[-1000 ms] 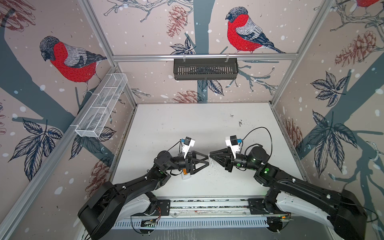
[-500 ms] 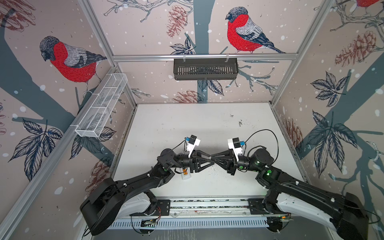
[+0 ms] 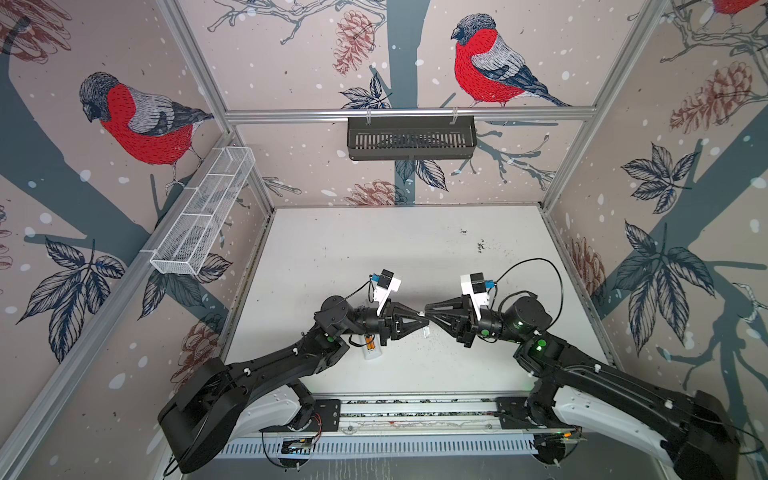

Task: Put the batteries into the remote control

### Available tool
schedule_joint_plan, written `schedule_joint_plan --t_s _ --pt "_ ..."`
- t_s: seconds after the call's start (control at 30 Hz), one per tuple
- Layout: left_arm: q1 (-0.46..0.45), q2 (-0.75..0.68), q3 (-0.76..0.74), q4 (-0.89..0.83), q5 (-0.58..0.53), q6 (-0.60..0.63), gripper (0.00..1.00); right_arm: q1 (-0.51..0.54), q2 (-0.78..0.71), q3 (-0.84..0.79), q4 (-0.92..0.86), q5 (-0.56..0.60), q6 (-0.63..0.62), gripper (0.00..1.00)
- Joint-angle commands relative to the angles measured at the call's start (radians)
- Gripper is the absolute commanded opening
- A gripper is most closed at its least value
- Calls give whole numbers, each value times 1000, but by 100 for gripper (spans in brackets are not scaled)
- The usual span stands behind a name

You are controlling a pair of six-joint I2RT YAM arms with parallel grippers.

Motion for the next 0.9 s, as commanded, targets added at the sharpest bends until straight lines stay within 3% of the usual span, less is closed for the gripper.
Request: schedule_joint_plan --t_s 0.0,0.2,0.27,0.6,0.77,0.87 --pt "1 -6 5 -23 -5 28 8 -10 0 1 25 -21 8 21" --pt "1 -29 -3 -74 -40 55 6 -20 -7 -9 13 -10 10 21" --pt "1 -42 -4 -113 -66 77 0 -23 -11 -12 5 -3 12 21" --pt "36 -86 5 -295 -161 155 0 -54 -51 -21 -126 83 2 25" --pt "61 -56 8 -308 -148 155 0 -72 -88 -46 -250 143 -16 37" --pt "66 -36 16 -291 -128 142 0 -66 -84 -62 -286 102 -33 48"
